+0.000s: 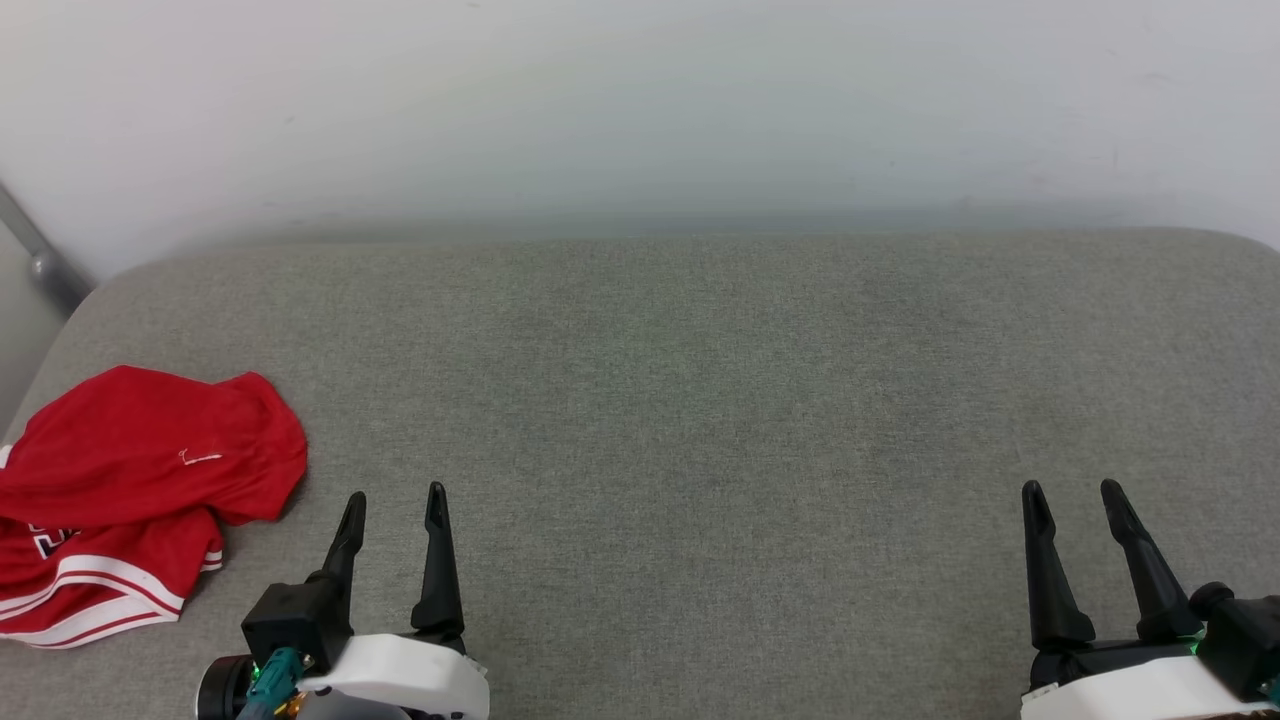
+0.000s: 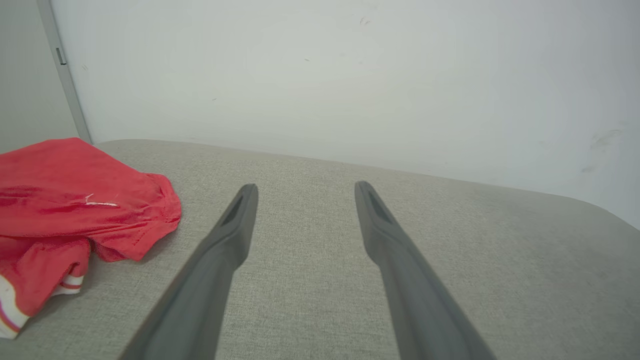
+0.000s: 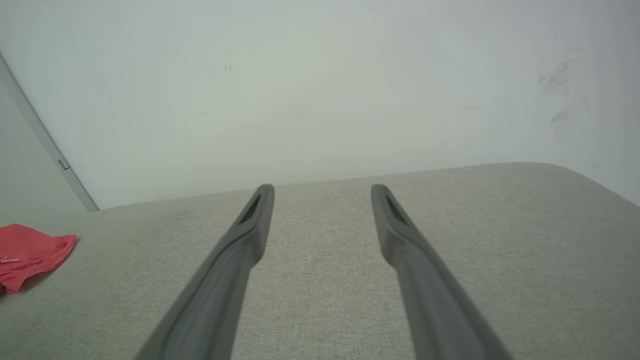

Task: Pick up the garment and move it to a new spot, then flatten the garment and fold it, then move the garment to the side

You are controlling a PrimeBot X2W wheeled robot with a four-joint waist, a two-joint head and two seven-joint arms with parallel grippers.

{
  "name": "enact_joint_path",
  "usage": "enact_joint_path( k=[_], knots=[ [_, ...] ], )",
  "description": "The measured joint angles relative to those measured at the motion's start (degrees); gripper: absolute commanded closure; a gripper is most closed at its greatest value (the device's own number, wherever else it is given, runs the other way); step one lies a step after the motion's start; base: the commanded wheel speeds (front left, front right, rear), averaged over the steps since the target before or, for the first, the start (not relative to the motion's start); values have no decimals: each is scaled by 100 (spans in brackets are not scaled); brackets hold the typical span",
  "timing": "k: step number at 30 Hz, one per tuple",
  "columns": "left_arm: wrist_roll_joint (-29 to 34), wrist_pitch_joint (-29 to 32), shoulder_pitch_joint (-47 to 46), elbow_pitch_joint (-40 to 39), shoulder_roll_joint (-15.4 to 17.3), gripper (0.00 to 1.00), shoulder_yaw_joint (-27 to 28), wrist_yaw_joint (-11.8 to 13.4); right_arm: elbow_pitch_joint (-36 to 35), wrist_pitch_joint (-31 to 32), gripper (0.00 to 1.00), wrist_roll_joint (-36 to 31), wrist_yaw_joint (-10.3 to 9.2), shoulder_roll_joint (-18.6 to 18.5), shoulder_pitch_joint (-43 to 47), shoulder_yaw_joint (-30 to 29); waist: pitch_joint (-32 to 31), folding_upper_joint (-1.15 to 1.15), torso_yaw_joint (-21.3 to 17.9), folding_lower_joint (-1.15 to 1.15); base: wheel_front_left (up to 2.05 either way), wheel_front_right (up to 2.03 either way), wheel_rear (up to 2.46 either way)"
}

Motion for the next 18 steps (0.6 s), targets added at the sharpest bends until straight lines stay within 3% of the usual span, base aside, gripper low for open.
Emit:
enact_joint_path(
  k=[18],
  knots=[
    [764, -191, 130, -16, -182, 0, 196, -158, -119, -210, 0, -608, 1, -1, 99, 4, 9, 0, 11, 0, 0, 0, 0]
  ],
)
